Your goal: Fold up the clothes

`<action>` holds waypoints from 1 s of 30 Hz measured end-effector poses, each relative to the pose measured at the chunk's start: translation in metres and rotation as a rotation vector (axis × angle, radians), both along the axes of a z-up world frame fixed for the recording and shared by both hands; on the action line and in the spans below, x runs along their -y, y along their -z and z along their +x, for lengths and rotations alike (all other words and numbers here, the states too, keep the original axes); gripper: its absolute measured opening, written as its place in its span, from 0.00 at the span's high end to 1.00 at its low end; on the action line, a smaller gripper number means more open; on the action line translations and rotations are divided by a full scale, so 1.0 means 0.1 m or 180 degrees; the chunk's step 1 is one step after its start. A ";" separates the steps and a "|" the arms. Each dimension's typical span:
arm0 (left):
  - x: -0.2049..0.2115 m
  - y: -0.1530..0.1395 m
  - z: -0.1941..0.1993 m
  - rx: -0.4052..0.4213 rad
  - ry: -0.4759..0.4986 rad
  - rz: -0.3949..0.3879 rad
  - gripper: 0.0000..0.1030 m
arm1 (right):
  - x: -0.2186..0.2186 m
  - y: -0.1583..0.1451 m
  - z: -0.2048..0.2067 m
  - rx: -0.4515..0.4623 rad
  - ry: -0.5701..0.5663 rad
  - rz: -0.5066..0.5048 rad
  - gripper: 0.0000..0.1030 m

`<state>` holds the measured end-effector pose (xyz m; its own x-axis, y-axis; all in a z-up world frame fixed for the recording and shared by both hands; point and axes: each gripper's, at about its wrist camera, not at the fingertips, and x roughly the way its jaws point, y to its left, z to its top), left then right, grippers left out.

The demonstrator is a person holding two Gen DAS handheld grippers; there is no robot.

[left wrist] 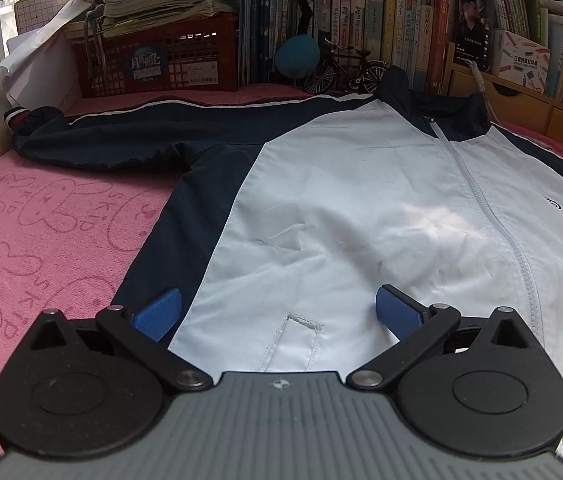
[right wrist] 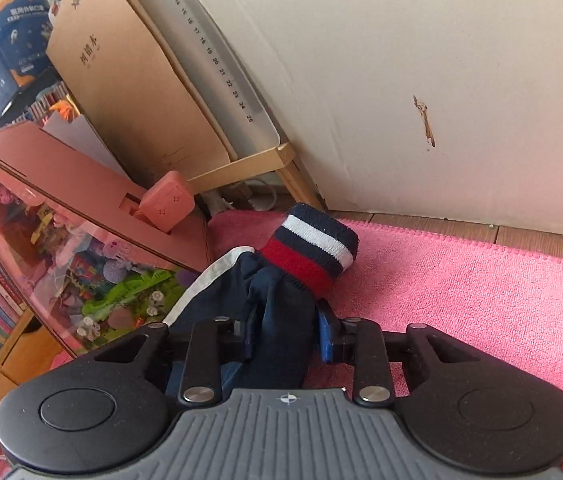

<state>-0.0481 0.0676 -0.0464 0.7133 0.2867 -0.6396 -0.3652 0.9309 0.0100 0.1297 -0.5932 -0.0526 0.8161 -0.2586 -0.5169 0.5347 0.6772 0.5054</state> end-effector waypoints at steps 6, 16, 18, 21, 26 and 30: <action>-0.02 0.00 -0.01 0.0094 0.0042 -0.0001 0.00 | -0.47 -0.49 -0.29 0.0453 -0.0258 -0.0307 0.82; -0.18 -0.03 -0.14 0.0429 0.0061 -0.0393 0.00 | -3.11 -1.35 -0.34 0.1084 -0.2561 -0.0763 0.82; -0.24 -0.03 -0.19 0.0537 0.0059 -0.0532 0.00 | -3.73 -1.28 -0.28 0.1025 -0.3080 -0.0799 0.80; -0.30 -0.03 -0.23 0.0643 0.0063 -0.0672 0.00 | -4.65 -0.97 -0.22 0.0566 -0.3771 -0.0897 0.62; -0.35 -0.03 -0.26 0.0722 0.0075 -0.0793 0.00 | -5.20 -0.64 -0.44 0.0178 -0.4308 -0.0841 0.35; -0.36 -0.08 -0.21 0.0630 0.0187 -0.0880 0.00 | -4.88 -0.80 -0.69 0.0322 -0.4230 -0.0909 0.15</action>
